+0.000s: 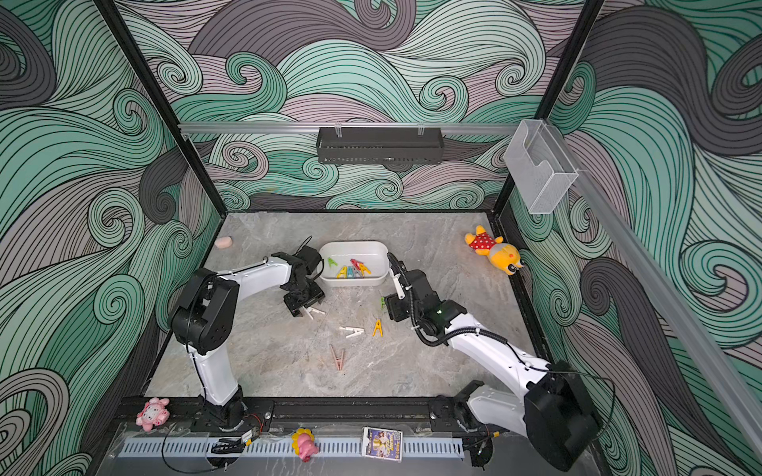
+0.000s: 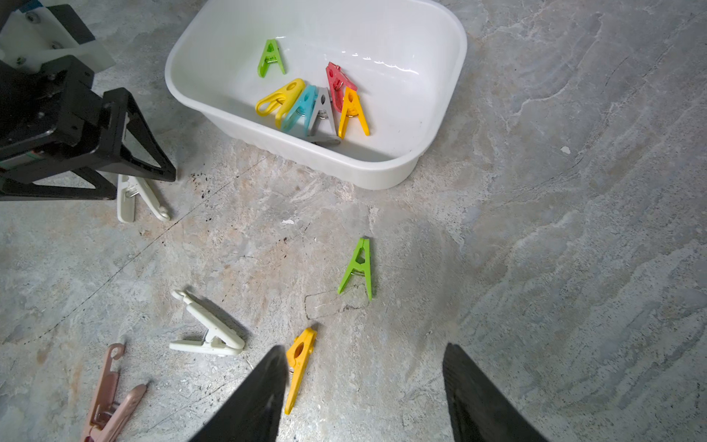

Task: Put the clothespins into the storage box
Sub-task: Pick up the clothespin from the center of the board.

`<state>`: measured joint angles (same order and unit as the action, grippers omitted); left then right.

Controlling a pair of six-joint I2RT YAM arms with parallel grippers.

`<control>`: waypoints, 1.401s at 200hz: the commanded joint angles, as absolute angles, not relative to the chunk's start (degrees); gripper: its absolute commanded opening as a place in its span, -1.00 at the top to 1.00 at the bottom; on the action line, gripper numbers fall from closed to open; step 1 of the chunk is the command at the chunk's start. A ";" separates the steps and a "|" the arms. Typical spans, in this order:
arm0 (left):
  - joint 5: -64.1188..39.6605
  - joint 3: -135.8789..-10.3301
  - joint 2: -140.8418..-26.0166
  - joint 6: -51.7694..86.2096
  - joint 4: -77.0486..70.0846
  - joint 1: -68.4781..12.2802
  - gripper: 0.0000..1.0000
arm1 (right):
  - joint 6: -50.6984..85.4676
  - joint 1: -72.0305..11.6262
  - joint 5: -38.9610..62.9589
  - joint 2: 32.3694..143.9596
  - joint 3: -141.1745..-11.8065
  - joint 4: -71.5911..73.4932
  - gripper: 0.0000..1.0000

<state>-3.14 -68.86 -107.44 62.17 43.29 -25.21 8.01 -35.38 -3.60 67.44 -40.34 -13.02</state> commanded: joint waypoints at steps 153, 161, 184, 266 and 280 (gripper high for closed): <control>-2.43 -62.91 -106.66 65.83 41.36 -28.31 0.02 | 10.00 -34.28 -1.87 64.70 -38.37 -12.13 -0.32; -1.97 -62.78 -106.63 65.70 41.41 -28.31 0.03 | 10.16 -34.25 -1.70 64.79 -38.24 -12.00 -0.32; -1.47 -62.49 -106.54 65.59 41.22 -28.36 0.05 | 10.47 -34.08 -0.78 65.72 -38.84 -12.16 -0.32; 1.20 -66.21 -105.58 59.44 44.90 -27.91 0.26 | 12.74 -34.10 0.08 66.59 -40.83 -14.06 -0.32; 2.36 -66.62 -104.57 58.10 46.32 -27.86 0.26 | 12.67 -34.06 0.11 67.36 -42.11 -15.04 -0.31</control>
<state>-0.49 -65.04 -104.66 61.71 43.42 -27.88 11.60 -34.37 -0.86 66.24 -39.31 -13.74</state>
